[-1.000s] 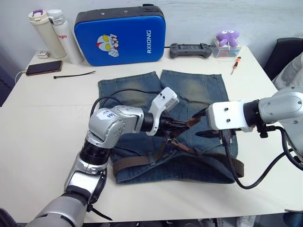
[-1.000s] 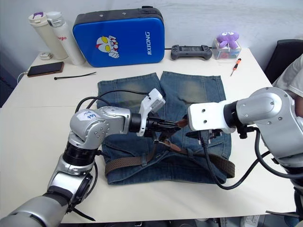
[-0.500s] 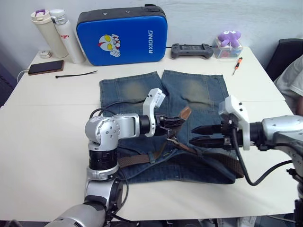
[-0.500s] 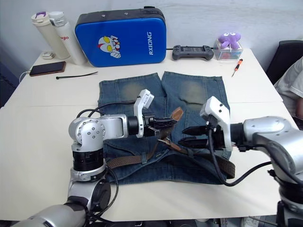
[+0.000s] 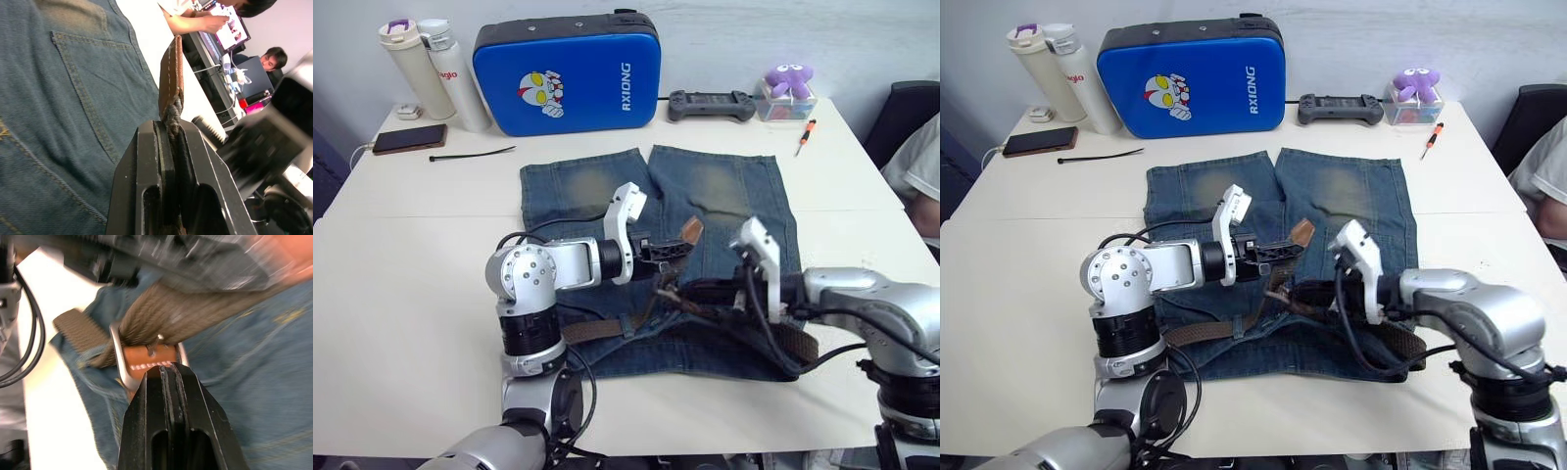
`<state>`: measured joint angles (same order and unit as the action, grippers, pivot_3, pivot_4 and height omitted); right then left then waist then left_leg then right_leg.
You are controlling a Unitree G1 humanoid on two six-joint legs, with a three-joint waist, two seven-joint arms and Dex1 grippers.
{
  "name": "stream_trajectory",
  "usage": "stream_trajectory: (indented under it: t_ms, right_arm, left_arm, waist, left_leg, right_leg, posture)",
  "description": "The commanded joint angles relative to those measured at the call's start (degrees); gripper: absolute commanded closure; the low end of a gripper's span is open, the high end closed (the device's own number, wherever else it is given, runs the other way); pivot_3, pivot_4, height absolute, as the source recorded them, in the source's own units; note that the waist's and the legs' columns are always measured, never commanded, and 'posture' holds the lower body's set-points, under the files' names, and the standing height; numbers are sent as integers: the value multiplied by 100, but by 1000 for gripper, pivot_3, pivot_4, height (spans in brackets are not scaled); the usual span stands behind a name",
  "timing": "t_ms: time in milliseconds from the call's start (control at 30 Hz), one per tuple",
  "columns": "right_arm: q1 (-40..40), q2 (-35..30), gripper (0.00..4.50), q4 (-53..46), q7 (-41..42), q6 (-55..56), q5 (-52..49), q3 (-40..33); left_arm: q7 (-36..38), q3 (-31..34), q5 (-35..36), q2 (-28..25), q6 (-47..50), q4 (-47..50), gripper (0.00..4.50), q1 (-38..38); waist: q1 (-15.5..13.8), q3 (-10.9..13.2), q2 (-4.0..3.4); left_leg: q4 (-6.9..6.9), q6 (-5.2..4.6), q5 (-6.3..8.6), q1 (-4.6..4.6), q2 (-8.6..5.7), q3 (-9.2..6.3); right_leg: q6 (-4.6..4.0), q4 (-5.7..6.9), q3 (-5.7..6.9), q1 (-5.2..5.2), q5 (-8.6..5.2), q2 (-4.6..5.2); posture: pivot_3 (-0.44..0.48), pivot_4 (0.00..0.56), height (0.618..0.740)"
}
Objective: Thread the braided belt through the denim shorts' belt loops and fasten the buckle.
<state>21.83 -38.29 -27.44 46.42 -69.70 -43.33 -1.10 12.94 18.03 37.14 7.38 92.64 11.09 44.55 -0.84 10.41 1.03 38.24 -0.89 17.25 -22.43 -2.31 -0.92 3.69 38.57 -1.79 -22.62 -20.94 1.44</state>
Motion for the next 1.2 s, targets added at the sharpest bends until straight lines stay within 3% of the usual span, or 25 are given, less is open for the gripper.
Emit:
stream_trajectory:
  t_ms: [33,167,300,533,700,933,1200]
  right_arm:
    - [-255,-192,4433,-120,43,409,319,554]
    - [-549,-477,4433,162,53,1098,1097,1367]
    - [-580,-686,4433,415,99,1494,1570,1849]
    - [-528,-886,4433,453,340,1821,1869,2247]
    - [-404,-821,4433,463,512,2140,1894,2157]
    - [-117,-635,4433,209,736,1803,1036,1332]
    - [-43,-371,4433,388,884,1816,727,1156]
  left_arm:
    - [-66,85,327,-17,-14,165,4500,108]
    - [-143,15,907,-295,-14,121,4500,100]
    - [-283,-220,2102,-1001,-14,48,4500,1]
    - [-1383,87,3781,-1808,-14,-232,4500,-235]
    - [-2292,276,4715,-1967,-124,-231,4500,-607]
    - [-3630,-421,6303,-2591,-1338,121,4500,-1620]
    - [-4161,-972,6961,-3334,-2557,433,4500,-2285]
  waist:
    - [3,0,0]
    - [11,0,0]
    - [39,-5,8]
    - [76,-20,30]
    - [74,-37,56]
    - [73,-38,57]
    - [84,-37,56]
  left_leg:
    - [0,0,0,0,0,1]
    - [1,1,-1,3,0,1]
    - [-1,7,-1,16,0,0]
    - [-1,11,-2,30,1,-8]
    - [-1,11,-2,30,1,-11]
    - [-1,11,-2,23,1,-11]
    - [-6,10,-2,22,0,-11]
  right_leg:
    - [0,0,0,0,0,0]
    - [1,1,-1,1,0,0]
    - [1,1,0,10,0,-1]
    - [1,-1,3,24,0,0]
    - [1,-2,6,23,0,0]
    - [0,-2,5,17,0,2]
    - [0,-4,4,14,0,2]
  posture:
    - [0,150,740]
    - [0,150,740]
    - [0,150,740]
    - [0,150,740]
    - [0,150,740]
    - [0,150,740]
    - [0,150,740]
